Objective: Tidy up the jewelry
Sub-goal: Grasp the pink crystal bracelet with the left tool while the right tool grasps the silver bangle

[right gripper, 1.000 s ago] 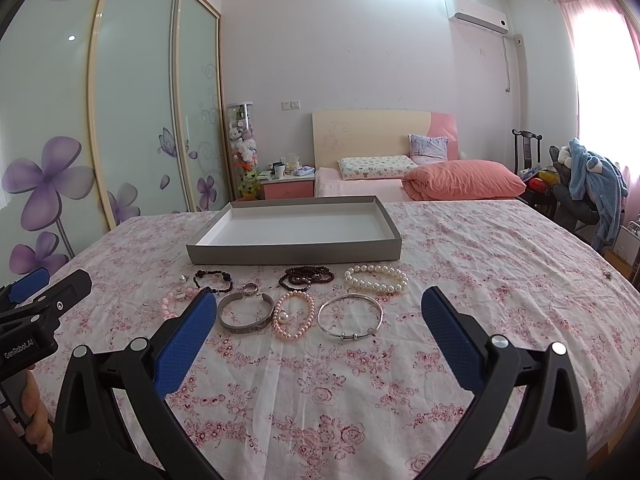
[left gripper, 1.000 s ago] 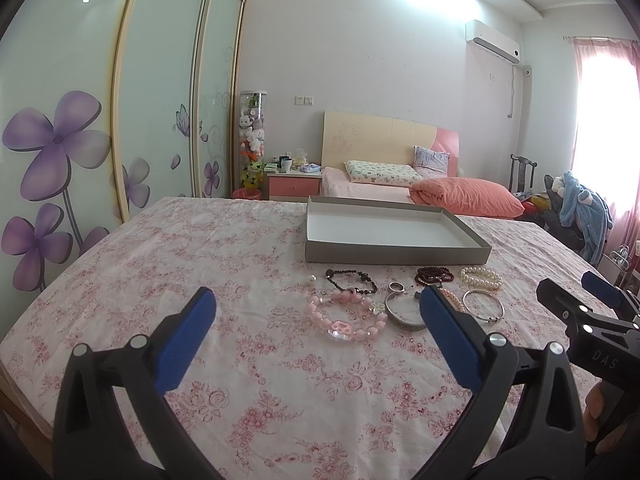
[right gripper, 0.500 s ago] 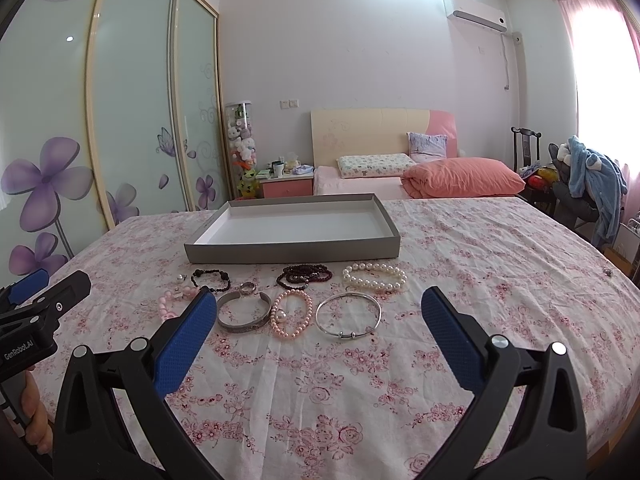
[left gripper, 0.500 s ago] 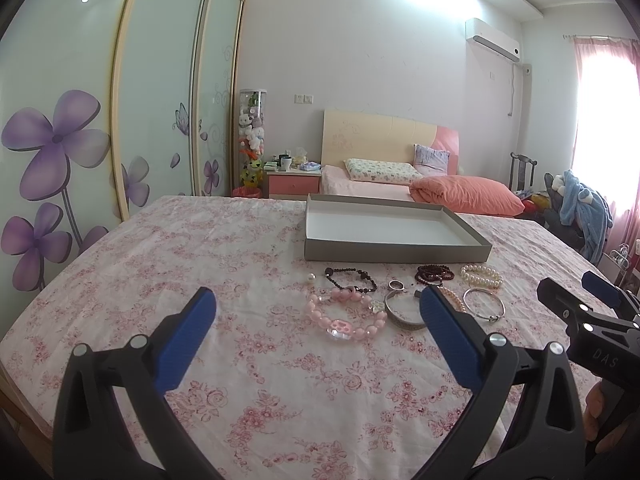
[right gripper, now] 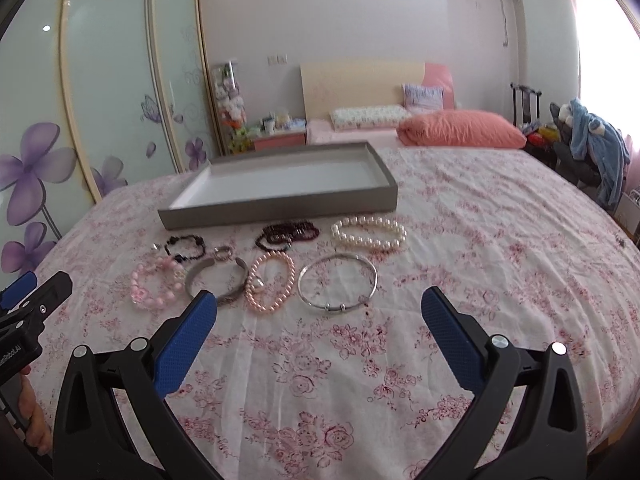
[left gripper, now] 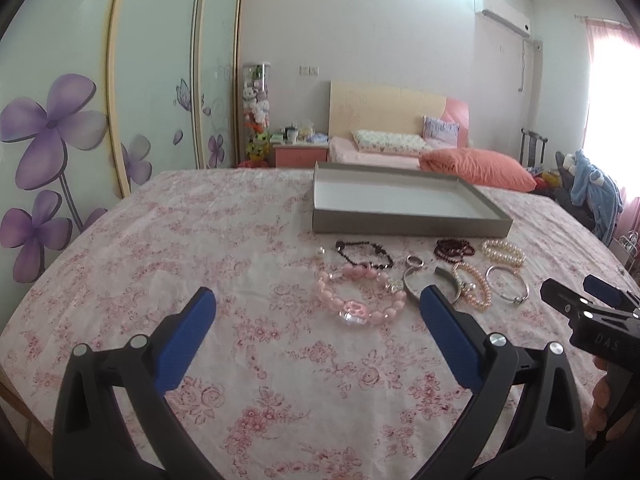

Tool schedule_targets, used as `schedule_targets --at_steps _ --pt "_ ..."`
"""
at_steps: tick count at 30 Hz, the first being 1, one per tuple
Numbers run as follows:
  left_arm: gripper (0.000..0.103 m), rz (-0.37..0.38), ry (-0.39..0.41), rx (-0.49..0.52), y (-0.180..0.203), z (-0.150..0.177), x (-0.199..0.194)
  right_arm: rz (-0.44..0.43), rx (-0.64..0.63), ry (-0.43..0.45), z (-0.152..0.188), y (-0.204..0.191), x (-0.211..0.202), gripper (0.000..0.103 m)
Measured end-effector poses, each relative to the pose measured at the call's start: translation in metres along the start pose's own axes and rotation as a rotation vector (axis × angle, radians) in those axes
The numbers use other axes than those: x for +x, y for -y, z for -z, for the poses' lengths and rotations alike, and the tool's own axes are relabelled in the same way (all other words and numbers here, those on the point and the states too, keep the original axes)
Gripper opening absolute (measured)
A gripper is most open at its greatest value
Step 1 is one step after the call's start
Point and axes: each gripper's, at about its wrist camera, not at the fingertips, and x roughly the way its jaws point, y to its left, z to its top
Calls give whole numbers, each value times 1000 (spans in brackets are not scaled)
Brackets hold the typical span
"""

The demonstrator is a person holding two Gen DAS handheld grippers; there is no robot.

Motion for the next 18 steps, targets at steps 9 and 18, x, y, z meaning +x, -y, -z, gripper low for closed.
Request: schedule_targets --at_steps 9,18 --pt "99 24 -194 2 -6 -8 52 61 10 -274 -7 17 64 101" --pt "99 39 -276 -11 -11 -16 81 80 -53 -326 -12 6 87 90"
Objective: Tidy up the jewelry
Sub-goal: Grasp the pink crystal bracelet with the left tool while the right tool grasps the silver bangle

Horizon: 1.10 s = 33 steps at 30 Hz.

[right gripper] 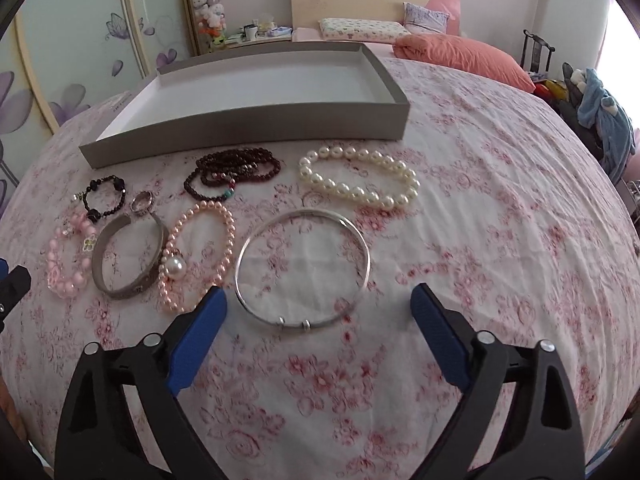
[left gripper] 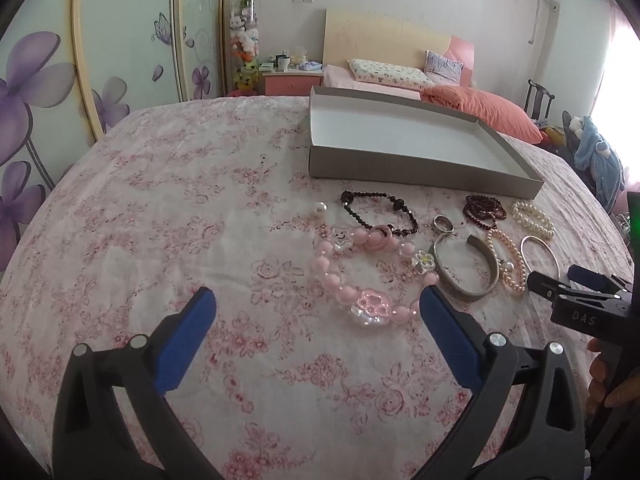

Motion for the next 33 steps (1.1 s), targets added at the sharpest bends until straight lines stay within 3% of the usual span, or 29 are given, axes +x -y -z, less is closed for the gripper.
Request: schedule_targets --at_steps 5,7,12,17,25,29,33 --pt "99 7 -20 8 1 -7 8 -11 -11 14 -9 0 4 82" --pt "99 6 -25 15 2 -9 11 -24 -21 26 -11 -1 3 72" --pt "97 11 -46 14 2 -15 20 -29 -24 27 -14 -3 3 72" --pt "73 15 -99 -13 -1 -21 36 -29 -24 27 -14 -3 3 72" --pt "49 0 -108 10 2 -25 45 -31 -21 23 -16 -2 4 77" --pt "25 -4 -103 35 6 -25 45 -33 -21 24 -16 -2 4 75" --pt "18 4 -102 32 3 -26 46 -35 -22 27 -17 -2 4 72"
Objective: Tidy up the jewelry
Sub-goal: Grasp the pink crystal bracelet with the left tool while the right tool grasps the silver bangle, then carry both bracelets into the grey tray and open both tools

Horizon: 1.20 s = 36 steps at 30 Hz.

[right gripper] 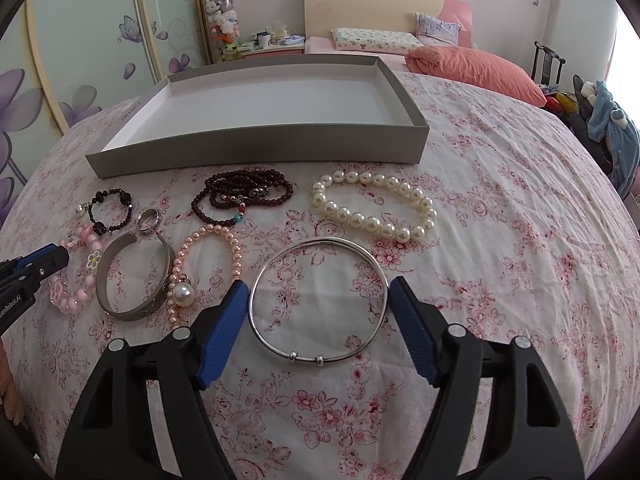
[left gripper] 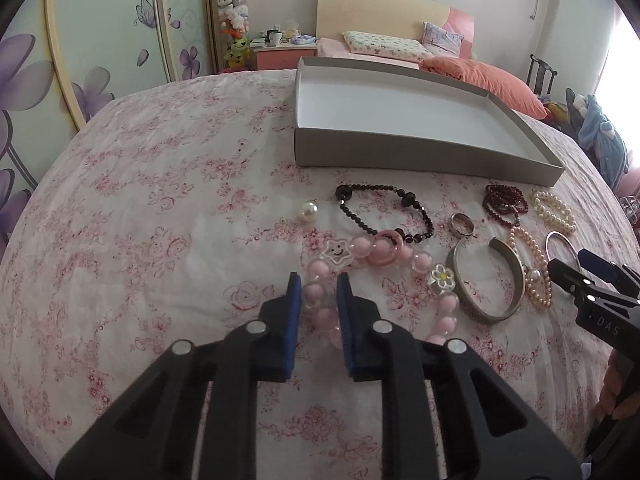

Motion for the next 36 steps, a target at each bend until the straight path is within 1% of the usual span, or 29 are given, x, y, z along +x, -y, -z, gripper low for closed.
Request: schedule_targets --at_steps 2,4,12,19,30,36 --pt "15 0 5 -3 -1 1 -1 0 0 0 0 0 0 72" --pt "14 14 10 -13 -2 2 -2 -1 1 1 0 0 0 72" --pt "14 31 80 -9 -1 3 -25 -5 16 17 1 2 -4 72" --pt "14 95 132 -18 1 4 -42 -10 16 51 2 2 -13 72" --pt "14 194 239 -23 8 1 -76 -41 13 93 2 2 -23 72" --pt "14 207 267 -13 12 0 -87 -53 10 107 3 1 -28 72"
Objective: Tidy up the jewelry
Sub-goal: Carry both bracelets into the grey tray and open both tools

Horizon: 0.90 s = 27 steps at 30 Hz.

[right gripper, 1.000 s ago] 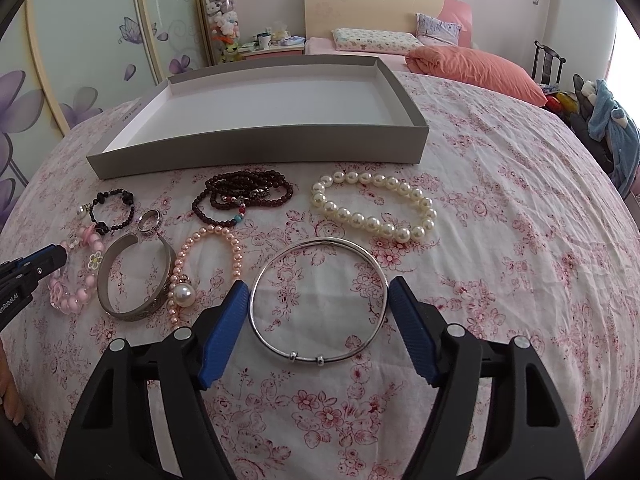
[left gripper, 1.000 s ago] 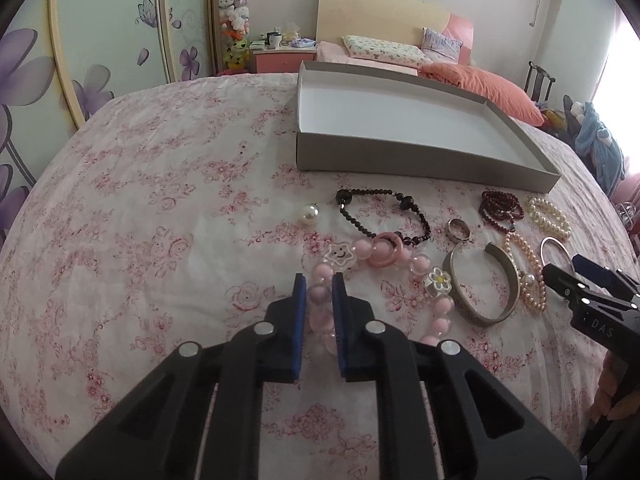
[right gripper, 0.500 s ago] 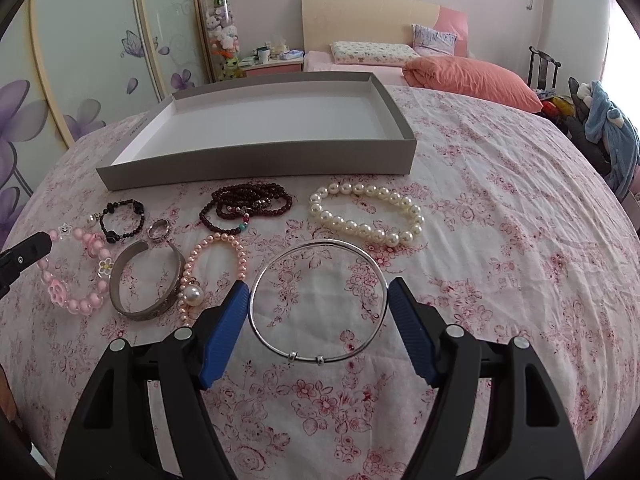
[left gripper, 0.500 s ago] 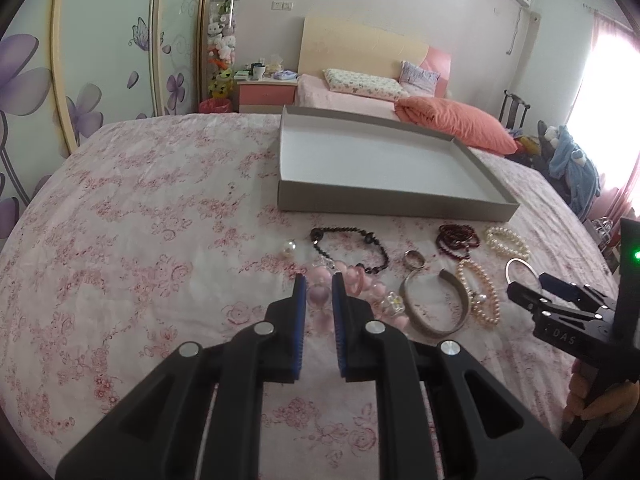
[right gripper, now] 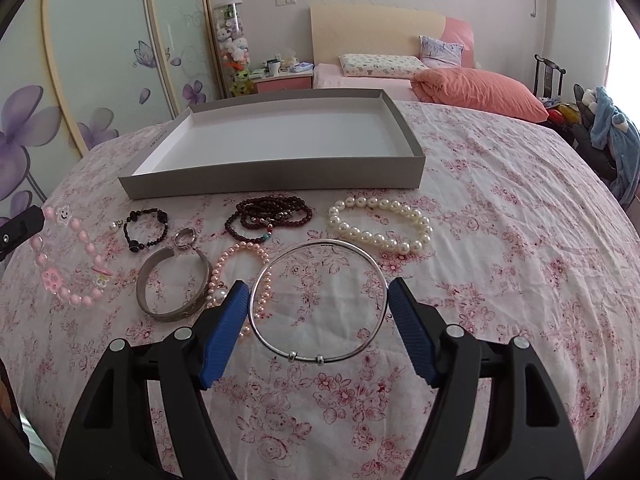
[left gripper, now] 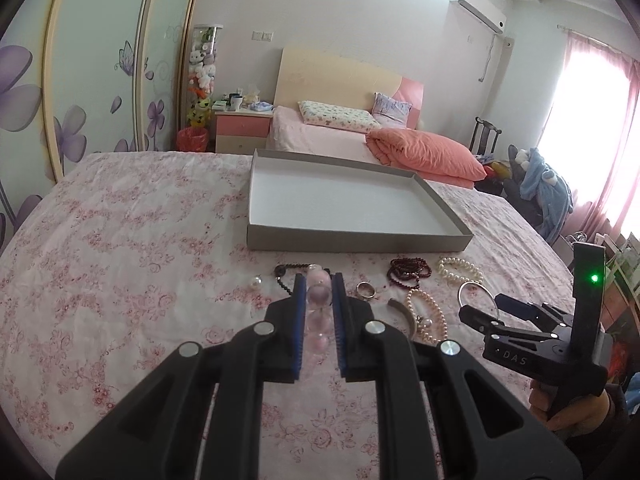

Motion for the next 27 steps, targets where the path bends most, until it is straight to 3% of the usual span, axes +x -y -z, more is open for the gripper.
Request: schedule_targets --at_steps 12,27 --pt "14 1 27 19 6 -11 -8 -22 -3 57 -7 -3 -17 72" --pt "14 0 98 60 17 -94 7 3 -29 250 -79 4 -30 72"
